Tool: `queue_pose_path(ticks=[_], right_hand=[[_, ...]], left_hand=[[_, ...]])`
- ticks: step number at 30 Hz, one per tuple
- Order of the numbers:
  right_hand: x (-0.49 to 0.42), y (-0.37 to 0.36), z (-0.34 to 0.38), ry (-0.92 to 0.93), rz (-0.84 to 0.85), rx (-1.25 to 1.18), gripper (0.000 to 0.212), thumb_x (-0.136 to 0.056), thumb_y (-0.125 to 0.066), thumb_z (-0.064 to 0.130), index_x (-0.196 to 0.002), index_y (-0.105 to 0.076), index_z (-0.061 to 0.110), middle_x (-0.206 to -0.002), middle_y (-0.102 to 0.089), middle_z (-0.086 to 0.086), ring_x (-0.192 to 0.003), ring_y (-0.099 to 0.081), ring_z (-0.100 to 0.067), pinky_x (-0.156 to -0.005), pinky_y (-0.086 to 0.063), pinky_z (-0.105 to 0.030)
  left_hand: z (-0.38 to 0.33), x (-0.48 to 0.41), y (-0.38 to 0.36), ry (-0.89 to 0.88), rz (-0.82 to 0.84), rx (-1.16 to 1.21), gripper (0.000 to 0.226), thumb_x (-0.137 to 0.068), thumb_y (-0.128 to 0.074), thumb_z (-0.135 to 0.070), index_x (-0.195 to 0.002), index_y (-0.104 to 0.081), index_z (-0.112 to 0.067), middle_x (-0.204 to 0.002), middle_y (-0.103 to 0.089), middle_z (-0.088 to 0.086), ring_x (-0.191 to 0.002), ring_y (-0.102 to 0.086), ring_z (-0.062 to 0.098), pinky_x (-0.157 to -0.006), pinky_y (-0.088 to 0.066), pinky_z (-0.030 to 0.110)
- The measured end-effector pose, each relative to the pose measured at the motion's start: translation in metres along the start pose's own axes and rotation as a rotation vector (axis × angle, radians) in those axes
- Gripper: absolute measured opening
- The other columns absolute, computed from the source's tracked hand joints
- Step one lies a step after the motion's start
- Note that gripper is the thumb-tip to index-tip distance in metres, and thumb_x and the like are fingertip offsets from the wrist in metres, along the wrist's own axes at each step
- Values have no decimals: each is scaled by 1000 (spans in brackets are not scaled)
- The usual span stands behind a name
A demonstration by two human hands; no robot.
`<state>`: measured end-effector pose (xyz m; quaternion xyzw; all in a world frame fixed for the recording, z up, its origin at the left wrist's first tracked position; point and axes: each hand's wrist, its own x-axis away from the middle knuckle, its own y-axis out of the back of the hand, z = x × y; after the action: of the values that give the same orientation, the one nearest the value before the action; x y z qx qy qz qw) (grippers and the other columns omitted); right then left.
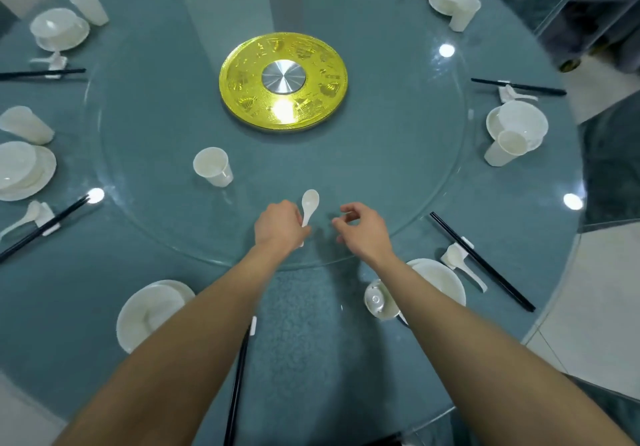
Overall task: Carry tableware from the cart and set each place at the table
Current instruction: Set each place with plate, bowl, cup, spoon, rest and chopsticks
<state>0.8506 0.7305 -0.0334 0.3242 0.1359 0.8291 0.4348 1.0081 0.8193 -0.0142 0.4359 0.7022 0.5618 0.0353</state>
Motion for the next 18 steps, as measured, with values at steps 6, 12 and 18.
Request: queue_pose_path(ticks=[6,12,18], right_hand=[[30,-17,15,52,23,-7,30,-92,-71,34,-119,-68,23,-97,-70,11,-86,-76,-23,-93,-59,-44],[79,-51,18,99,70,31,31,-90,-70,35,-119,-69,22,-99,-70,10,-87,-76,-24,-93,-58,-45],[131,-85,10,123,125,66,31,-93,-69,29,-123,-68,19,-99,-70,7,-86,-75,-24,-90,-59,-45]], left_hand=[[37,29,13,38,-44,21,7,-76,-78,-28,-78,-71,-25,-76,-71,-3,-77,-70,24,-72,-61,34],[96,76,20,102,-109,47,13,-75,-80,-35,-78,-69,-28,-79,-72,-5,-80,-70,23,-75,-60,33],[153,125,17,154,-140,74,13,-75,-80,-33,-77,-68,-28,-77,-72,-8,-78,-70,20,-70,-57,31]])
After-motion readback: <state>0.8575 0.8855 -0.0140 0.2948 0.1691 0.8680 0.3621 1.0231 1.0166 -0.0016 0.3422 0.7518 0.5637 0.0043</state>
